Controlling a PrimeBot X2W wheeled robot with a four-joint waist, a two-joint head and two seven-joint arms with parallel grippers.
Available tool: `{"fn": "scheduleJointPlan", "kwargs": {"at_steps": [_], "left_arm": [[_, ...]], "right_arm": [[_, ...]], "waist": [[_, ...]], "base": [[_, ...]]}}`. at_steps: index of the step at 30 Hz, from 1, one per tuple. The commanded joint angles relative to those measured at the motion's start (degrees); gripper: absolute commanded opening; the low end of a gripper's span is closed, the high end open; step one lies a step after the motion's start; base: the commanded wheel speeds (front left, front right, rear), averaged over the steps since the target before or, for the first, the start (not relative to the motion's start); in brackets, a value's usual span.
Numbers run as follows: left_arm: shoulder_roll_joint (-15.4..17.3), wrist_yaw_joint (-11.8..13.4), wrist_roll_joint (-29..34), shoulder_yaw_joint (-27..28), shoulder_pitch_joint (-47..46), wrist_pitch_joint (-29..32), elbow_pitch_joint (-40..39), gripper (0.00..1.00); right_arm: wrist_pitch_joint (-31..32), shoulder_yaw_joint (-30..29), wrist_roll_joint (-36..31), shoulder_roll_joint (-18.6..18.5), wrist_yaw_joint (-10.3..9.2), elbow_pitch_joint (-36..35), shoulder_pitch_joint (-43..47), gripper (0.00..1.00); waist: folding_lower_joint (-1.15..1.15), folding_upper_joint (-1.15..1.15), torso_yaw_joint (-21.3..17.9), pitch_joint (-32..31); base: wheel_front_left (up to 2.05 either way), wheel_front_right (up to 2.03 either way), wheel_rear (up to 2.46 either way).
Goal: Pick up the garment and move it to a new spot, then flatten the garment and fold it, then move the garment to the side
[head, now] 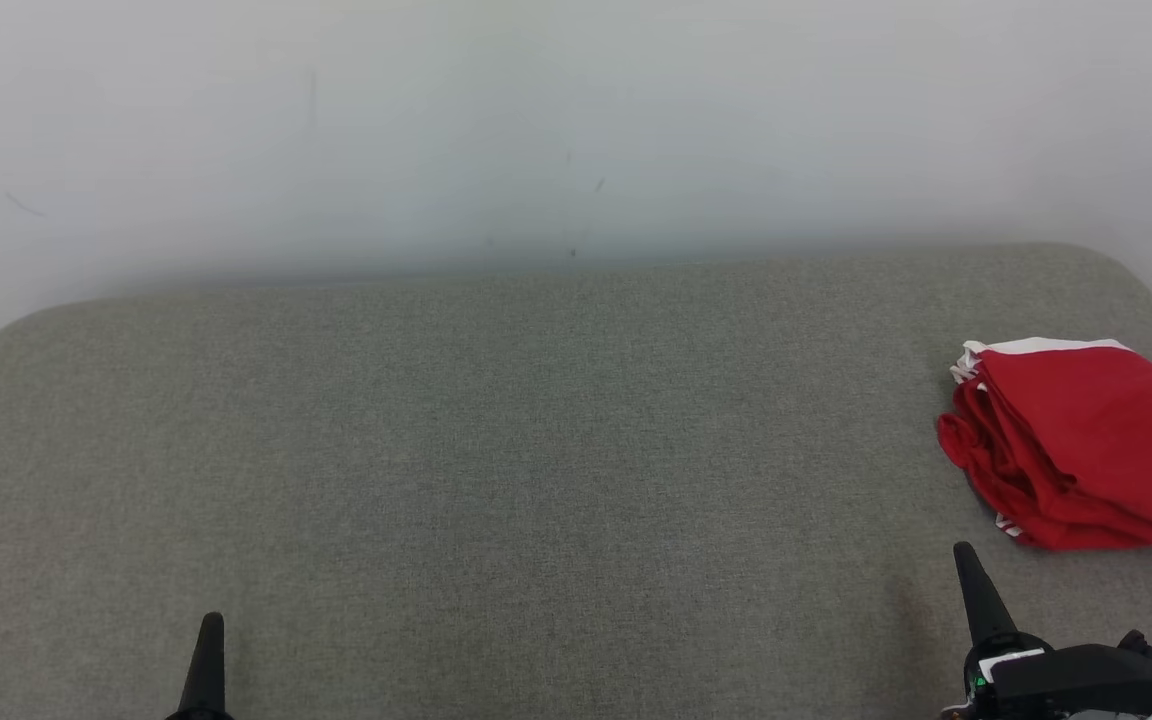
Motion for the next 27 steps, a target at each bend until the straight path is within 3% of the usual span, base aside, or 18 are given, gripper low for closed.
{"fn": "scheduleJointPlan", "kwargs": {"at_steps": [1, 27], "left_arm": [[0.1, 0.1, -1.6, 0.0, -1.4, 0.4, -0.5, 0.00], [0.0, 0.1, -12.7, -0.2, -4.2, 3.5, -0.4, 0.00]], "right_arm": [[0.3, -0.4, 1.9, -0.3, 0.03, -0.6, -1.1, 0.00], [2.8, -2.3, 13.6, -0.2, 0.04, -1.7, -2.1, 0.00]], "waist": [[0.00, 0.00, 0.1, 0.1], [0.00, 0.00, 1.5, 0.9]], "base": [[0.00, 0.00, 0.00], [0.00, 0.00, 0.00]]}}
